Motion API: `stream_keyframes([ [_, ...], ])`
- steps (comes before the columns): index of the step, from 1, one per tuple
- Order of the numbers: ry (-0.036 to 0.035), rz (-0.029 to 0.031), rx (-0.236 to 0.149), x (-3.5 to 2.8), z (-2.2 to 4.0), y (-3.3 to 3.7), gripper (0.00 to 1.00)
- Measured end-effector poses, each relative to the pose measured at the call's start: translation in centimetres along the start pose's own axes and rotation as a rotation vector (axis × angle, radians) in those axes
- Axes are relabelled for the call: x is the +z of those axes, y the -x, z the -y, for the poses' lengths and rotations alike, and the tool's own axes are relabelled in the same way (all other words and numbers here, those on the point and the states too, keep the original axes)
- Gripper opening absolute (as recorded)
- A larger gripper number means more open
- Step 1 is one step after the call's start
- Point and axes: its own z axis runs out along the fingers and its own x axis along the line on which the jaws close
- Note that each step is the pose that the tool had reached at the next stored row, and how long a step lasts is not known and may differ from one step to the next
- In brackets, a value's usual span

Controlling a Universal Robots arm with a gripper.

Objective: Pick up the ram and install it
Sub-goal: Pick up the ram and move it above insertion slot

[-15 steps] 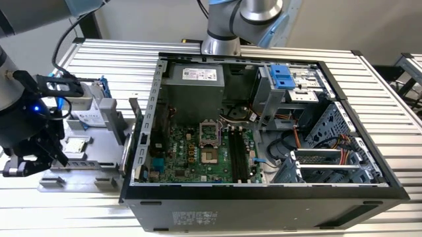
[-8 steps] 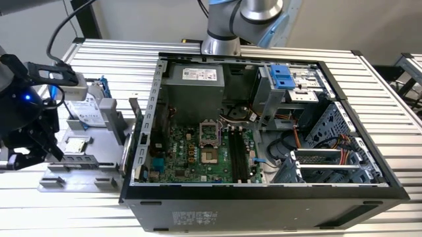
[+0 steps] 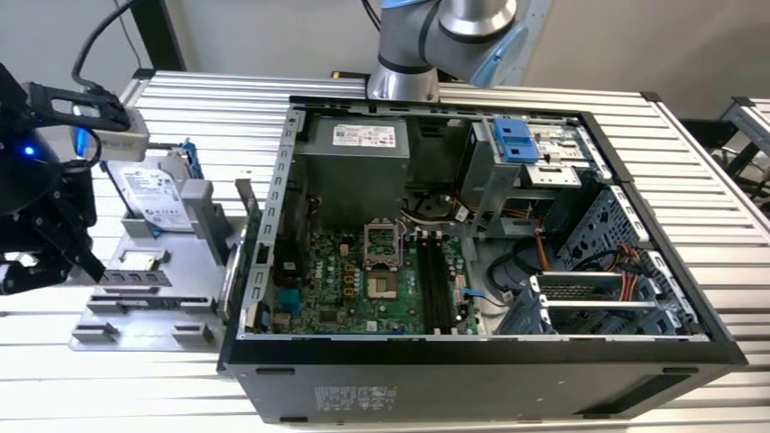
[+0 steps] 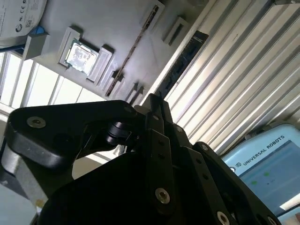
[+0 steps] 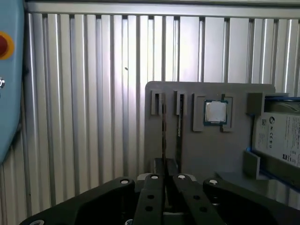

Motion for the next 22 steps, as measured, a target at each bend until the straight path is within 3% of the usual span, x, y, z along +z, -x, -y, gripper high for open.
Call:
stream_keyframes([
  [1,0.0001,-0.0001,0.000,-0.36,-0.01,0.01,0.00],
  [2,0.0000,0.0000,0.000,-2.20,-0.02,0.08,0.00],
  [3,0.0000,0.0000,0.000,-2.93,-0.03,0.10,0.00],
  [6,0.0000,0.0000,0.000,-4.26,-0.04,0.15,0.00],
  [16,0.0000,0.0000,0.000,-7.01,-0.07,0.26,0.00],
  [22,0.0000,0.0000,0.000,-7.53,-0.07,0.27,0.00],
])
